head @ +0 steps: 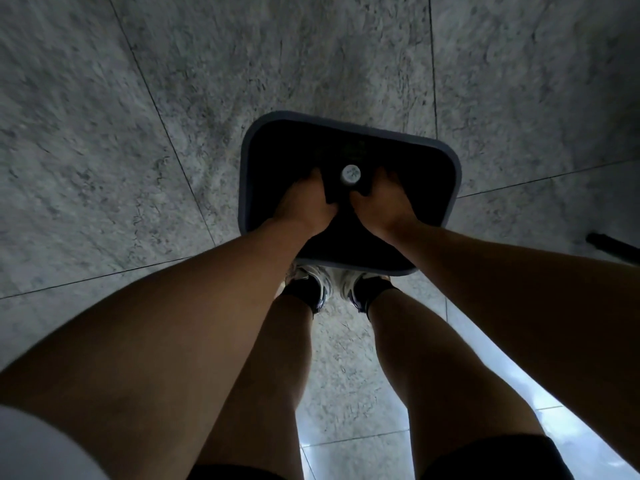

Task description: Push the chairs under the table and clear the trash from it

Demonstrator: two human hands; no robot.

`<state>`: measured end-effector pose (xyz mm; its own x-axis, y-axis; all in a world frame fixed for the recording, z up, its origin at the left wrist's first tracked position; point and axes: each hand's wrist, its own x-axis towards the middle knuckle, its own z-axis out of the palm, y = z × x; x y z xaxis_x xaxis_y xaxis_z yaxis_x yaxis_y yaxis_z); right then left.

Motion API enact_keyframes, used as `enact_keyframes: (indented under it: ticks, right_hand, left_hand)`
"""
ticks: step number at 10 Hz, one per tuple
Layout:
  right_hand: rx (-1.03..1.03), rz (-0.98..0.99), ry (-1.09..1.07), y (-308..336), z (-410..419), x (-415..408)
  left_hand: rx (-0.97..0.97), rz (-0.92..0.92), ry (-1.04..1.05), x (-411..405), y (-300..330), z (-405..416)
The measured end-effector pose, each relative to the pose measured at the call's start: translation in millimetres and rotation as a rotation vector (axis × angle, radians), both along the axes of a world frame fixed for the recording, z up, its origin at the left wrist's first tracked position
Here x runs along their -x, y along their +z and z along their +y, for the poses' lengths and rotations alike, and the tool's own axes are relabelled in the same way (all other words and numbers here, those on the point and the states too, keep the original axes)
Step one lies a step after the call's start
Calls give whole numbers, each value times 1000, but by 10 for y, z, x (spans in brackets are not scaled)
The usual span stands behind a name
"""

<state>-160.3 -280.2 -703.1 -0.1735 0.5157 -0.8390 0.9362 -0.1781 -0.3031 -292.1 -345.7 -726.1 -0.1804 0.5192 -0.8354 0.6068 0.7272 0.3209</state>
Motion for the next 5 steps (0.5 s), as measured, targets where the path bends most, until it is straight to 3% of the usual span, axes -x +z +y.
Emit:
enact_keyframes:
  ticks: [3, 5]
  right_hand:
    - [-13, 6, 104, 694, 128, 53]
    - [-85, -4, 136, 1514, 229, -6]
  left_hand:
    - [-16, 25, -88, 163, 759, 51]
    - [-38, 99, -109, 241, 1685, 196]
